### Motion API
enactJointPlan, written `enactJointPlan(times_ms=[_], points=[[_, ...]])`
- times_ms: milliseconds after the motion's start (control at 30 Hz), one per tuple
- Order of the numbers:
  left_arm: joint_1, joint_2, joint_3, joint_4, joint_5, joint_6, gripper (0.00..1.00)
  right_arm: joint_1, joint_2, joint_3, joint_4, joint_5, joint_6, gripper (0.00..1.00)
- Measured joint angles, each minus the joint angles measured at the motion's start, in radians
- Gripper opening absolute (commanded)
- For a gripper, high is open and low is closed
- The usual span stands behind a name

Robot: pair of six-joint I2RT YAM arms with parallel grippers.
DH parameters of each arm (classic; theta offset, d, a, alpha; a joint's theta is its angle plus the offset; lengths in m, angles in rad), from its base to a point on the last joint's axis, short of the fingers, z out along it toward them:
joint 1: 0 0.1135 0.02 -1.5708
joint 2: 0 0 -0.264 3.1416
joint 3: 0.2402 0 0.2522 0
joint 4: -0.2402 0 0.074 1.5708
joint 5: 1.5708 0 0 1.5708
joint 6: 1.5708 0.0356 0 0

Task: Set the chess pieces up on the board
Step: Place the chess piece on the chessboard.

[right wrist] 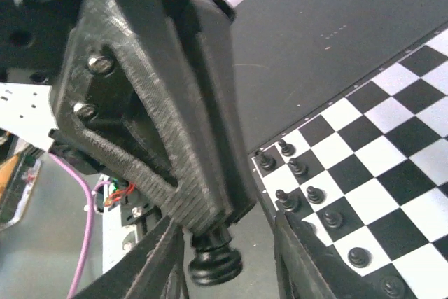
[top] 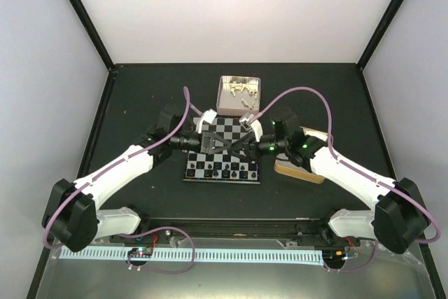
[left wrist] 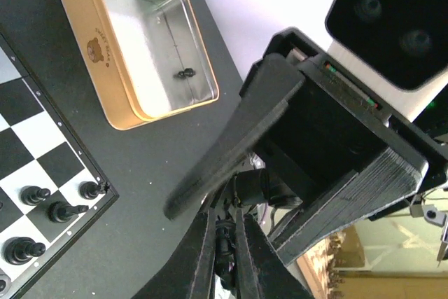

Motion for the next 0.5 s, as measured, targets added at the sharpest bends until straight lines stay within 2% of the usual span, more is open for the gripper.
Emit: enactJointPlan(times_ms=[133,267,400,500], points=[[-0.01,-0.008,0.0,-0.037,-0.04,0.046,0.02,0.003,0.007,0.008,-0.029,0.039,0.005,0.61],[-0.013,-0.062,0.0,-0.135,-0.163,0.107,0.02,0.003,-0.005,0.009,-0.057,0.094,0.011,0.74],[-0.013,-0.144,0.0,-0.233,-0.339,0.163,0.01,-0.003,-0.072,-0.005,-0.056,0.163,0.034,0.79],[-0.014,-0.192,0.0,-0.297,-0.476,0.185,0.02,-0.015,-0.135,-0.032,-0.034,0.234,0.064,0.79]])
